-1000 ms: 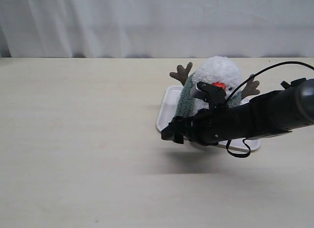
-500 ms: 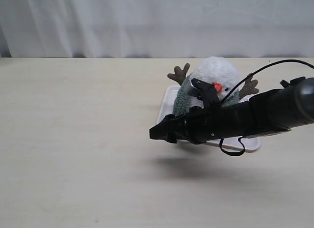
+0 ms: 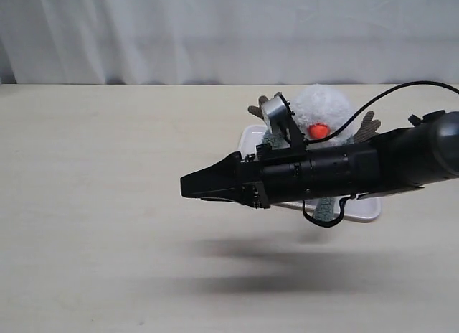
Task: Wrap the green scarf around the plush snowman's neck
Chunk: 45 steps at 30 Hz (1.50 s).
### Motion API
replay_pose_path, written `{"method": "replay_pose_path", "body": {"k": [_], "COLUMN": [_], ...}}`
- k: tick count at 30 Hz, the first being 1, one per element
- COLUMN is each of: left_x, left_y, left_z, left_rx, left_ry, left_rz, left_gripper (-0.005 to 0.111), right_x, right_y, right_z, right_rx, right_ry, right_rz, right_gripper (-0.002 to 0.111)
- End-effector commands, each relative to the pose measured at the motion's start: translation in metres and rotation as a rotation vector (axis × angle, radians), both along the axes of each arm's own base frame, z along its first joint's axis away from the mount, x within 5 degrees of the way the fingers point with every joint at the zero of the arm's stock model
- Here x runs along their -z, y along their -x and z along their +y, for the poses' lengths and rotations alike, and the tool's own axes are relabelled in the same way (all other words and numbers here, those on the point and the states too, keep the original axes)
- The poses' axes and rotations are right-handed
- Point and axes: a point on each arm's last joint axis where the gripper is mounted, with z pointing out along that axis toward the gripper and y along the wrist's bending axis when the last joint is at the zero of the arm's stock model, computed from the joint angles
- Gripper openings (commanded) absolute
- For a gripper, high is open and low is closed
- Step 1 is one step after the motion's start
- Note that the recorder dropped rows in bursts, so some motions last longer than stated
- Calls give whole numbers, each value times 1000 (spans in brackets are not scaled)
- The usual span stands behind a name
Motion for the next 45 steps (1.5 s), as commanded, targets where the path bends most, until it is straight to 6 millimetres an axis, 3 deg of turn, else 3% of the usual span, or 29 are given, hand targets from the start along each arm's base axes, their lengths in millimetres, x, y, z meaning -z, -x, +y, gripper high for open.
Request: {"method": "replay_pose_path", "body": {"k": [1,6,11,17,19,22,26,28,31,33,37,39,42,45], "left_x": [-1,-1,-1,-1,-1,-1,-1,-1,-1,-1,-1,-1,-1,-1], "left_y": [0,0,0,0,0,0,0,0,0,0,0,0,0,0], "left_z": [-1,-1,-1,-1,-1,-1,-1,-1,-1,-1,-1,-1,-1,-1], "left_rx": [10,10,10,10,10,10,10,10,10,10,10,10,10,10], "left_ry": [2,2,2,2,2,2,2,2,2,2,2,4,4,4], "left_rz": [-12,-12,-12,-12,-12,-12,-12,-12,-12,-12,-12,-11,-11,-11], "left_gripper": [0,0,0,0,0,0,0,0,0,0,0,0,0,0], "right_x": [-11,-35,-49,-54,-55,-57,-61,-66,-81,-87,-86,-80,-64,-50], "right_y": [-3,-1,10,5,8,12,30,39,43,39,39,38,29,14], "right_z": [1,5,25,37,42,49,66,68,50,45,47,59,85,83], "right_rx": [-14,-60,-64,349,453,541,520,620,891,906,914,852,556,450], "right_ry": [-33,-37,233,666,710,772,893,1006,1319,1383,1335,1177,753,615], "right_rz": [-50,-143,-352,-522,-534,-606,-826,-896,-901,-862,-837,-777,-549,-407], "right_gripper": [76,62,56,55,55,55,55,55,55,55,55,55,55,55]}}
